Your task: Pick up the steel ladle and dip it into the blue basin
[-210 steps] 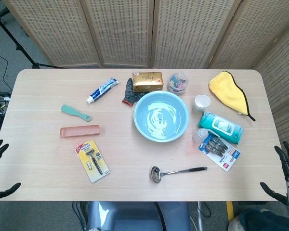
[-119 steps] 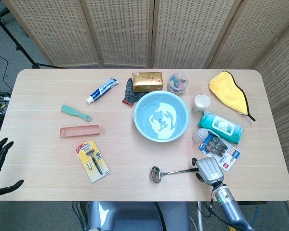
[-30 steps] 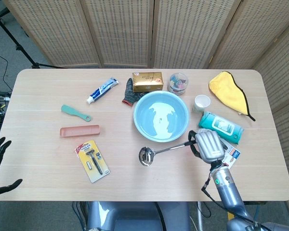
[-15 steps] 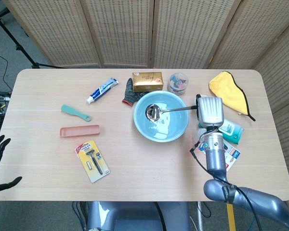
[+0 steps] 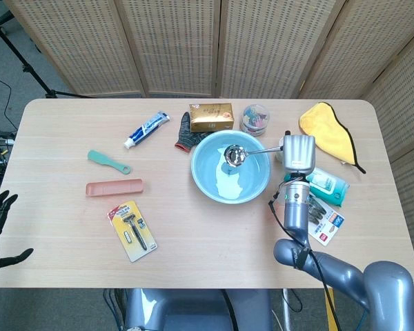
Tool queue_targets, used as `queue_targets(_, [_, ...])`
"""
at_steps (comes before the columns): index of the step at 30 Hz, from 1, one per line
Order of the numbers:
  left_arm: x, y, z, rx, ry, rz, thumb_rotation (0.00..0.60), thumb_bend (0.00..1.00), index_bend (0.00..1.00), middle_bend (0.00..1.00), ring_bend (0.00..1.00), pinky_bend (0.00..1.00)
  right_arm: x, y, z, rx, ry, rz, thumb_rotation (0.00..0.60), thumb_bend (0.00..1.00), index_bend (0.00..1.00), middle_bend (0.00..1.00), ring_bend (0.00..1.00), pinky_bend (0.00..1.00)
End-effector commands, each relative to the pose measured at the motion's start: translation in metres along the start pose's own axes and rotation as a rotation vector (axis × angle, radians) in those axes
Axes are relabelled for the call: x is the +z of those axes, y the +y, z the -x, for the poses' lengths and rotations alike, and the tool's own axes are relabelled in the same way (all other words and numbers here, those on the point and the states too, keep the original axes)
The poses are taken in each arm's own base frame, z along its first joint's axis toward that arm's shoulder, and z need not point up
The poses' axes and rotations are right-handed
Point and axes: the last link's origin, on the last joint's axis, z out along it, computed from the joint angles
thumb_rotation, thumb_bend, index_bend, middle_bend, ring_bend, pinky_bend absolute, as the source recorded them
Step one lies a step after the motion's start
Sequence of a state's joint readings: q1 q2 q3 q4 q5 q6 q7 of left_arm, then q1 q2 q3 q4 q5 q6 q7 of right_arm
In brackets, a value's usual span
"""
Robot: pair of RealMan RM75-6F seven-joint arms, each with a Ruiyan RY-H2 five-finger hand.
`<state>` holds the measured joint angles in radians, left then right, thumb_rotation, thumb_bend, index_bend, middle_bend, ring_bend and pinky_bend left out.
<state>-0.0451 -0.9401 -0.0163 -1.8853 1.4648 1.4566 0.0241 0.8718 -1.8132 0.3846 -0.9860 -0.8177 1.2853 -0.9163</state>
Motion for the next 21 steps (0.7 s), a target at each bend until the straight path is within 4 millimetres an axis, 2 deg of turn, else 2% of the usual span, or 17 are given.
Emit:
queue_targets(1, [0.0,0.0,0.0,-0.001,0.002,-0.002,0.6,0.0,0.0,0.0,0.0,0.0,-0.003,-0.019,0.014,-0.066,0.068,-0.041,0.6,1.0,0.81,0.94,0.86,1.0])
queue_targets(12, [0.001,-0.002,-0.001,-0.001,0.003,-0.01,0.6,0.0,0.0,0.0,0.0,0.0,0.003,-0.012,0.034,-0.293,0.155,-0.09,0.6,1.0,0.81,0.94,0.86,1.0])
queue_targets(18, [0.0,0.0,0.0,0.003,0.003,-0.007,0.6,0.0,0.0,0.0,0.0,0.0,0.001,-0.014,0.043,-0.299,0.081,-0.099,0.6,1.0,0.81,0.94,0.86,1.0])
queue_targets(21, [-0.001,0.001,0.001,0.004,0.004,-0.001,0.6,0.0,0.0,0.0,0.0,0.0,0.001,-0.013,0.041,-0.348,0.075,-0.111,0.6,1.0,0.82,0.94,0.86,1.0])
